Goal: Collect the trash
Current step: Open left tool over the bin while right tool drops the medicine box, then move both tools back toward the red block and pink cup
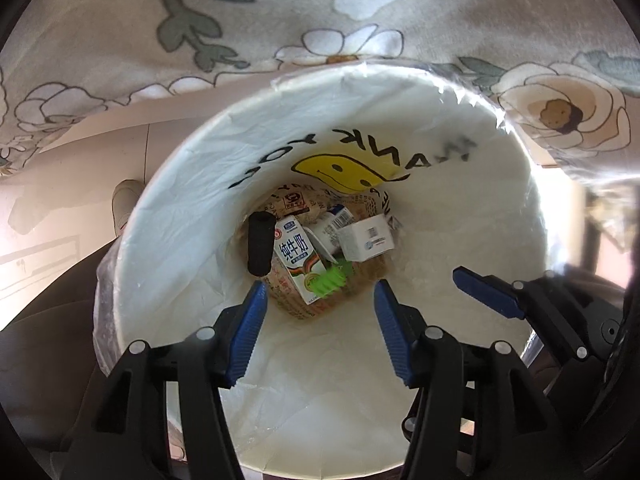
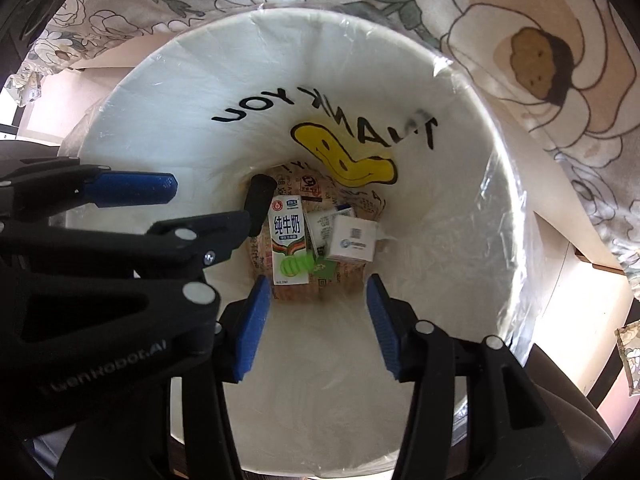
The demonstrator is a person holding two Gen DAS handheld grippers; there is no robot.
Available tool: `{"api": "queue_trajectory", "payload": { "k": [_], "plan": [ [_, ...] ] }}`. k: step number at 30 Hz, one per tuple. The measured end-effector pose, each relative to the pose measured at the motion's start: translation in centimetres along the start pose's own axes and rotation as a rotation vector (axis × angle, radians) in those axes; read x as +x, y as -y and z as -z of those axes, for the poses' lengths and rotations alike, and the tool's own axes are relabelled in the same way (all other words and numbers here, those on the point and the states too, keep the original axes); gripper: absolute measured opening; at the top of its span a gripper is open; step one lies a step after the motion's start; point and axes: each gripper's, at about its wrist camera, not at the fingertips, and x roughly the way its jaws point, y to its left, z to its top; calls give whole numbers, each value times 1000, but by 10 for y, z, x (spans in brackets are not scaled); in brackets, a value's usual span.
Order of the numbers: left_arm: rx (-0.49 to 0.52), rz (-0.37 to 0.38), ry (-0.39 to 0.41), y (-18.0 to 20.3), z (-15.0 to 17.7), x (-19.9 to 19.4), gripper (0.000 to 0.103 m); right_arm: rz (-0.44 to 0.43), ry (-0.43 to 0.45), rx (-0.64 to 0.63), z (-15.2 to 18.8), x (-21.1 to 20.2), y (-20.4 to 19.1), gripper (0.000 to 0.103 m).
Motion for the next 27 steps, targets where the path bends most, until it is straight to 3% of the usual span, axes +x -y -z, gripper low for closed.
{"api": "queue_trajectory", "payload": {
  "k": [7, 13, 22, 27],
  "plan": [
    [30, -32, 18, 3, 6, -9, 58, -18, 23, 9, 5, -23, 2, 51],
    [92, -28, 94, 8, 16, -46, 58, -16, 94, -12, 18, -61, -4, 51],
    [217, -27, 272, 23, 47, -137, 58, -6, 203, -54, 53, -134, -9, 51],
    [209, -15, 395, 26, 64, -203, 58, -7, 338, -33, 66, -199, 4, 51]
  ]
}}
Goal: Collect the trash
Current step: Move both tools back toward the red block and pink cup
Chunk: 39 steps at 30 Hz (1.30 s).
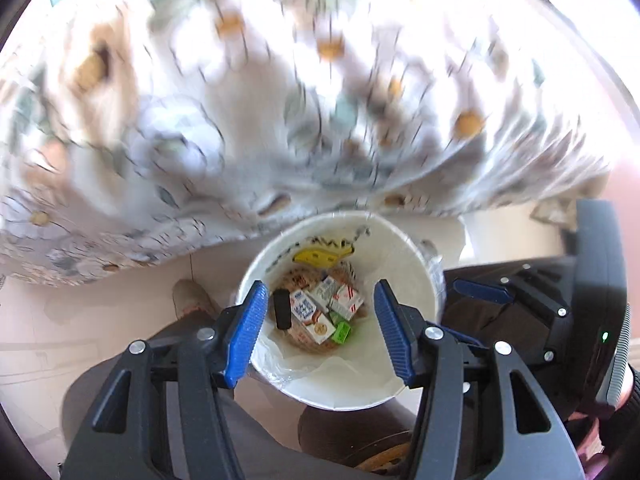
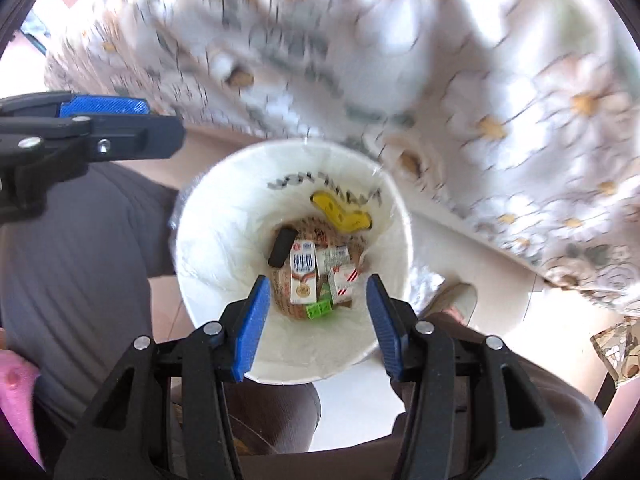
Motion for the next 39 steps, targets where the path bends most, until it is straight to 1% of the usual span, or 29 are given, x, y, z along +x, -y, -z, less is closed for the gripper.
{"api": "queue_trajectory", "payload": {
  "k": [3, 6, 9, 10, 11, 13, 17, 18, 20, 23, 25, 28, 31, 34, 39],
  "plan": [
    [-22, 8, 62, 4, -11, -37, 63, 10, 100, -21, -11, -43, 8, 51],
    [-68, 9, 139, 8, -26, -69, 64, 54, 201, -69, -23, -86, 16, 56],
    [-114, 9, 203, 12, -47, -101, 64, 66, 284, -93, -39, -129, 25, 58],
    [-124, 7, 217, 13, -55, -109, 65, 70, 306, -99, -46, -140, 28, 60],
    [-128, 8, 230, 15, -62, -116, 69, 72, 326, -106, -53, -152, 32, 61],
    [-113, 5, 255, 19, -78, -127, 71, 72, 359, -124, -67, -173, 39, 62],
    [-58, -42, 302, 22, -114, -139, 75, 75, 420, -162, -99, -205, 58, 65],
    [-41, -50, 308, 23, -123, -140, 78, 79, 434, -173, -109, -212, 61, 67],
    [-1, -86, 324, 21, -140, -142, 81, 100, 467, -192, -130, -221, 66, 69],
    [73, -140, 342, 17, -165, -142, 82, 124, 492, -218, -166, -222, 76, 72],
    [118, -157, 345, 12, -183, -138, 82, 141, 501, -240, -192, -223, 84, 75],
    [171, -146, 333, 3, -209, -128, 83, 172, 501, -288, -233, -217, 94, 79],
    [236, -129, 317, -7, -233, -113, 83, 181, 482, -330, -277, -205, 104, 79],
    [289, -136, 302, -15, -256, -95, 83, 206, 457, -370, -322, -189, 113, 79],
    [370, -76, 287, -26, -292, -65, 83, 279, 388, -447, -390, -151, 118, 79]
  ]
}}
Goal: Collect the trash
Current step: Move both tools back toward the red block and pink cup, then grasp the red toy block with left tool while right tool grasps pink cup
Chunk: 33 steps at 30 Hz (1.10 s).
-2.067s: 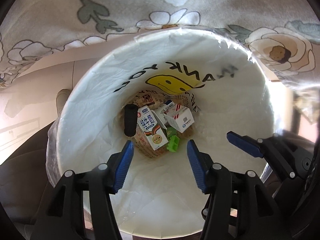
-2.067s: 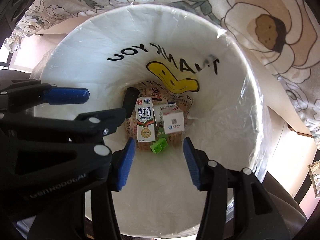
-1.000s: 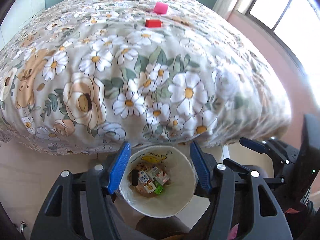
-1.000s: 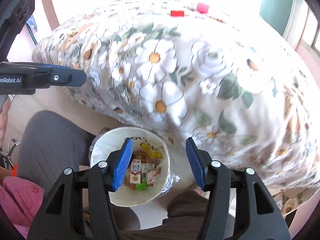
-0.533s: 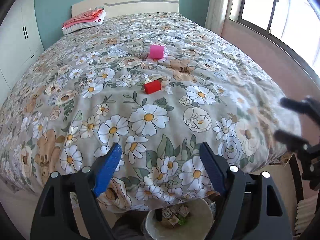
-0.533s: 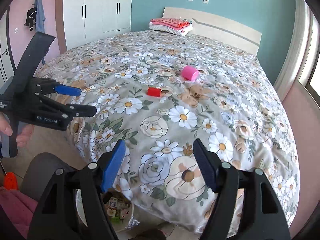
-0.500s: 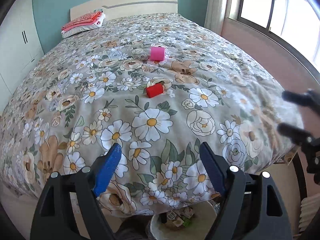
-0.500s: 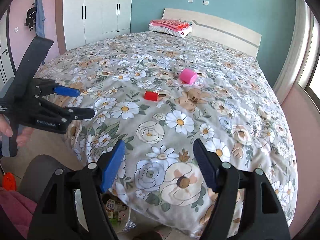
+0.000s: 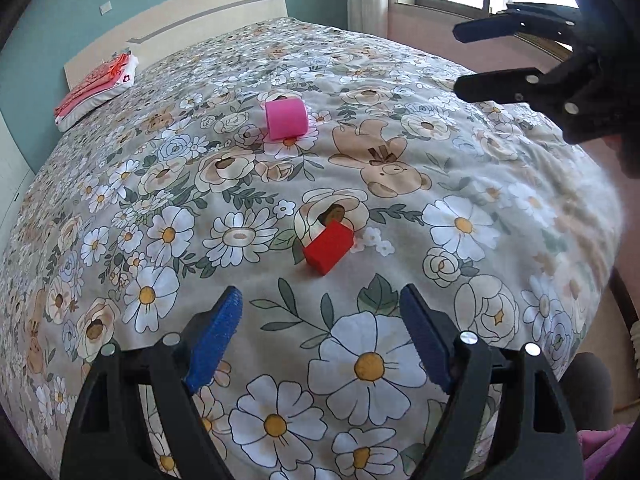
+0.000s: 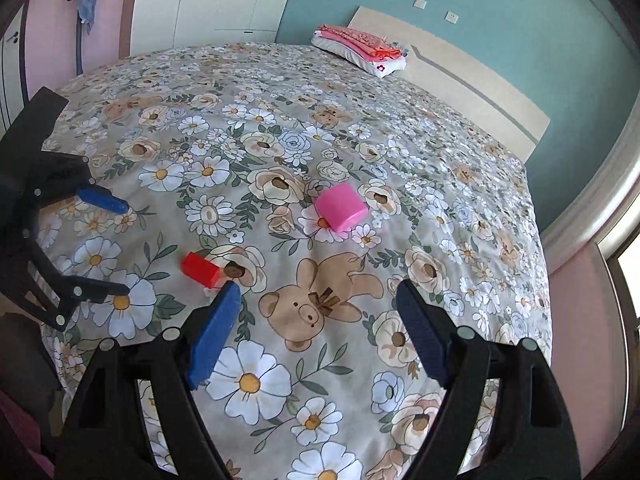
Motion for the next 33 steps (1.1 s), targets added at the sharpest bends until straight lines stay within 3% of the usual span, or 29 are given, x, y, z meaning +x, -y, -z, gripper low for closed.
{"api": "queue_trajectory", "payload": {
  "k": [7, 15, 19, 23, 26, 31, 33],
  "plan": [
    [64, 81, -15, -18, -10, 49, 83, 104, -131, -184, -42, 103, -11, 79],
    [131, 157, -5, -17, -17, 81, 83, 162, -245, -269, -62, 204, -5, 79],
    [142, 182, -15, -17, -23, 93, 82, 162, -274, -313, -75, 234, 0, 79],
    [135, 212, -30, -17, -29, 102, 70, 158, -312, -340, -87, 258, 4, 79],
    [116, 228, -40, -18, -33, 108, 68, 155, -343, -353, -88, 273, 8, 79],
    [105, 233, -62, -18, -36, 114, 65, 86, -374, -300, -95, 289, 17, 79],
    [91, 236, -68, -19, -35, 114, 56, 47, -393, -265, -97, 294, 24, 79]
  ]
}}
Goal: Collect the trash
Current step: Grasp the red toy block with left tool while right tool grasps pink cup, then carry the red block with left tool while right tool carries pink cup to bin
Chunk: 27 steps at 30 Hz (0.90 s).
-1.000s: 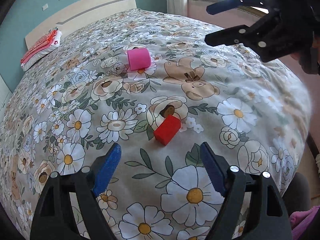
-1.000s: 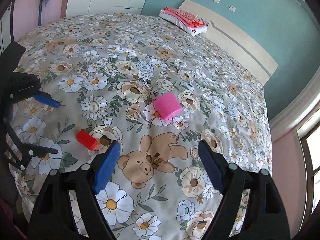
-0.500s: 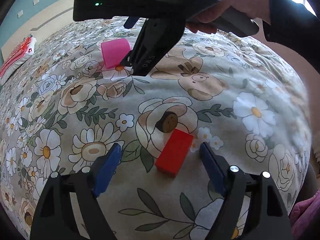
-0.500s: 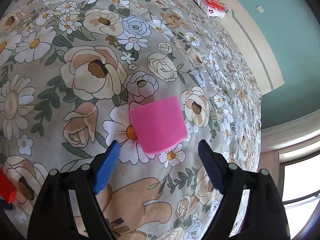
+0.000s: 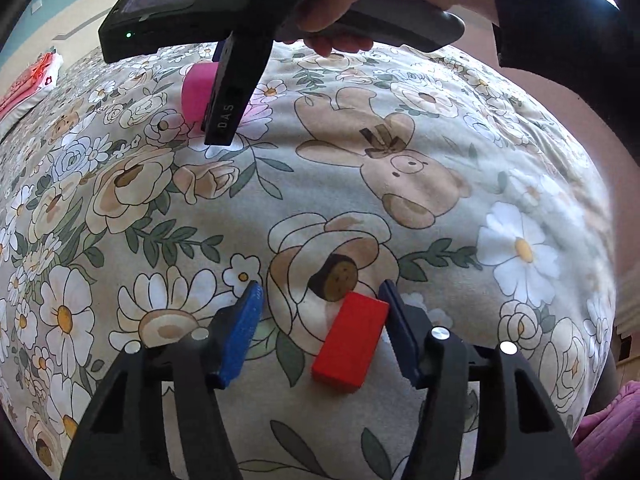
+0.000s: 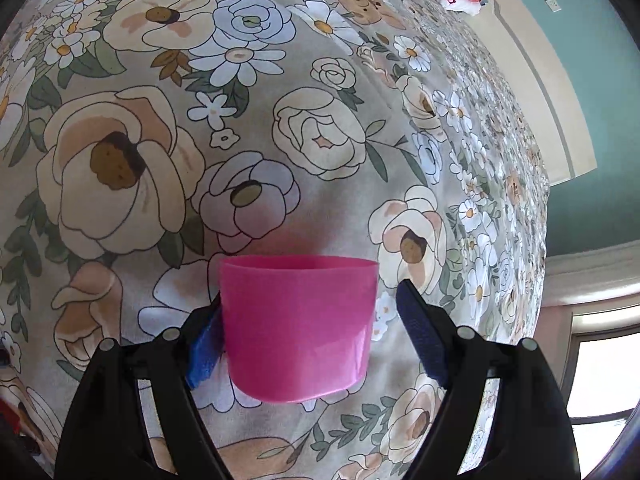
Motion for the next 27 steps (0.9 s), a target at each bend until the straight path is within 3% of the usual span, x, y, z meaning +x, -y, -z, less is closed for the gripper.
{"api": "queue_trajectory", "payload": {
  "k": [2, 5, 6, 17, 27],
  "plan": [
    [-7, -1, -6, -1, 1, -1, 45, -58, -17, 38, -1, 6, 8, 78],
    [-38, -7, -20, -6, 1, -2, 26, -168, -28, 115, -1, 11, 20, 66],
    [-56, -4, -25, -8, 1, -3, 22, -179, -28, 131, 0, 11, 21, 66],
    [-111, -3, -27, -8, -2, -15, 22, -164, -1, 174, 15, -12, 19, 66],
    [-153, -84, 25, 6, -12, -57, 22, -119, 60, 266, 39, -80, 38, 66]
  ]
}}
